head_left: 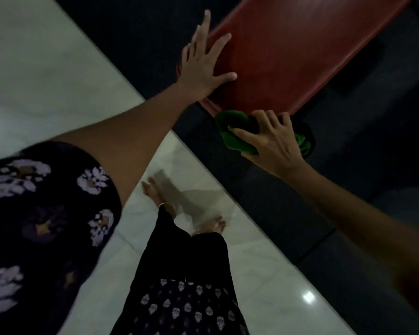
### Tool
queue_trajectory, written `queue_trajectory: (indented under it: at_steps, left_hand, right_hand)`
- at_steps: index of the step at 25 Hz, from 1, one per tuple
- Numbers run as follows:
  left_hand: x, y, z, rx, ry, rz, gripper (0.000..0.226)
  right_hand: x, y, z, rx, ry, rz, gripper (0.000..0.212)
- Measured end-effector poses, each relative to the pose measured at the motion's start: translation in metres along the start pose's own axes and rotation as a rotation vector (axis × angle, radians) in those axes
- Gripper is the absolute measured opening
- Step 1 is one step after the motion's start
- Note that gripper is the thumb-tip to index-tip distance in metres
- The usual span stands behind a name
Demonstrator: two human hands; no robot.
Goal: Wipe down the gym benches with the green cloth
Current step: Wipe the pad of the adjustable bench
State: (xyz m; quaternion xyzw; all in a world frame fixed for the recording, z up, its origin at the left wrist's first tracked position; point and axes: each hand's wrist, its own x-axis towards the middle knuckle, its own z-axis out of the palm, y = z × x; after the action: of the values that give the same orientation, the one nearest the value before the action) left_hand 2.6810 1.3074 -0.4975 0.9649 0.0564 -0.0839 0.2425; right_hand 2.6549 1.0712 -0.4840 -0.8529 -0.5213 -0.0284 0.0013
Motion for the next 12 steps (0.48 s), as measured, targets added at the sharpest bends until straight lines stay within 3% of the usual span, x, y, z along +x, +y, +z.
queue_trajectory:
  at_steps: [3,7,10,12]
  left_hand:
    - [0.000,-0.006,0.007,-0.055,0.031,-0.122,0.087]
    - [0.002,-0.025,-0.008,-0.212,-0.014,-0.072,0.076]
    - [-0.004,-0.036,-0.008,-0.250,-0.032,-0.064,0.077]
    - [-0.005,-0.037,-0.006,-0.309,-0.018,-0.053,0.079]
  right_hand:
    - [0.031,-0.019,0.003,-0.127,0.055,-0.043,0.042]
    - [0.081,-0.047,0.003,-0.236,-0.037,-0.025,0.041]
    - [0.035,-0.034,0.003,-0.171,0.000,-0.084,0.038]
    - [-0.004,-0.026,-0.004,-0.153,-0.058,-0.113,0.038]
